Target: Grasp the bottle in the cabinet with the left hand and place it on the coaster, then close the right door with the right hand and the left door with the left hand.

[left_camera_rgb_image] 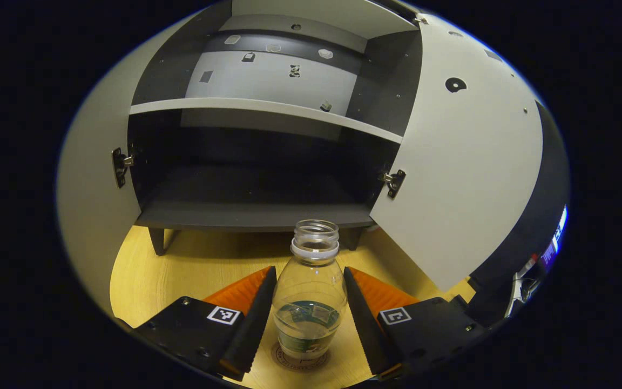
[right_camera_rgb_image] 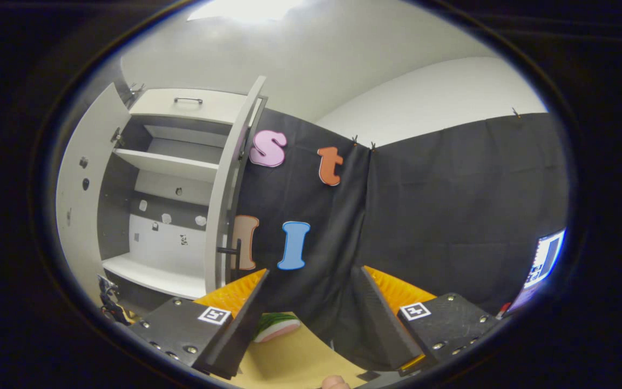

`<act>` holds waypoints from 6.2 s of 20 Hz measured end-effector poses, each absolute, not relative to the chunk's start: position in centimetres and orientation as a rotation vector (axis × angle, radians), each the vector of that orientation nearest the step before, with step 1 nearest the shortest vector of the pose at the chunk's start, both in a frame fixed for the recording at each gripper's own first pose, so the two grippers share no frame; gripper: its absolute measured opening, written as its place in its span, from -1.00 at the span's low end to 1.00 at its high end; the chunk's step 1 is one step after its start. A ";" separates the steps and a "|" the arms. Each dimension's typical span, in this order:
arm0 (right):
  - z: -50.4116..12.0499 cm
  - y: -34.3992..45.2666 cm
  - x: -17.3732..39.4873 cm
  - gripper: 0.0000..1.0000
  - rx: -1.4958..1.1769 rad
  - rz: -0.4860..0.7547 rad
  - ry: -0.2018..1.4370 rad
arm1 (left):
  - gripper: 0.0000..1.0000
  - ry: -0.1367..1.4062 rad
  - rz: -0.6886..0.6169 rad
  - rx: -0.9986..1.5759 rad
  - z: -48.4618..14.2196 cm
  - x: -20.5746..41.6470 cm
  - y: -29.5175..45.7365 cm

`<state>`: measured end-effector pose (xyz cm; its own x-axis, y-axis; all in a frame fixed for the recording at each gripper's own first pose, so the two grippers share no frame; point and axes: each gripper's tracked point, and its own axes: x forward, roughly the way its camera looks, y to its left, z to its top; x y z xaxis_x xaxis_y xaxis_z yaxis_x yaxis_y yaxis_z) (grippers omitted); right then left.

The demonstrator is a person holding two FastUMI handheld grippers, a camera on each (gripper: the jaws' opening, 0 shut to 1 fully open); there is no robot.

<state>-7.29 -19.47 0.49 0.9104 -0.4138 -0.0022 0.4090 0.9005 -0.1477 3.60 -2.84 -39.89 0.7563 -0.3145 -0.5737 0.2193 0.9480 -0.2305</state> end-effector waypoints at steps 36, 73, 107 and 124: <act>-1.8 -18.9 -5.5 0.97 -0.133 -0.387 0.052 | 0.92 0.623 -0.309 -0.082 -38.3 -1.7 -4.0; -2.7 -2.9 7.4 0.96 0.055 0.218 0.059 | 0.89 0.224 0.055 -0.081 -13.4 -4.4 6.0; -5.7 9.6 18.8 1.00 0.127 0.247 0.116 | 0.89 0.122 0.485 -0.043 -9.0 -10.2 25.0; -6.4 10.7 21.6 1.00 0.085 0.154 0.086 | 0.89 0.116 0.530 -0.051 -8.8 -9.9 27.7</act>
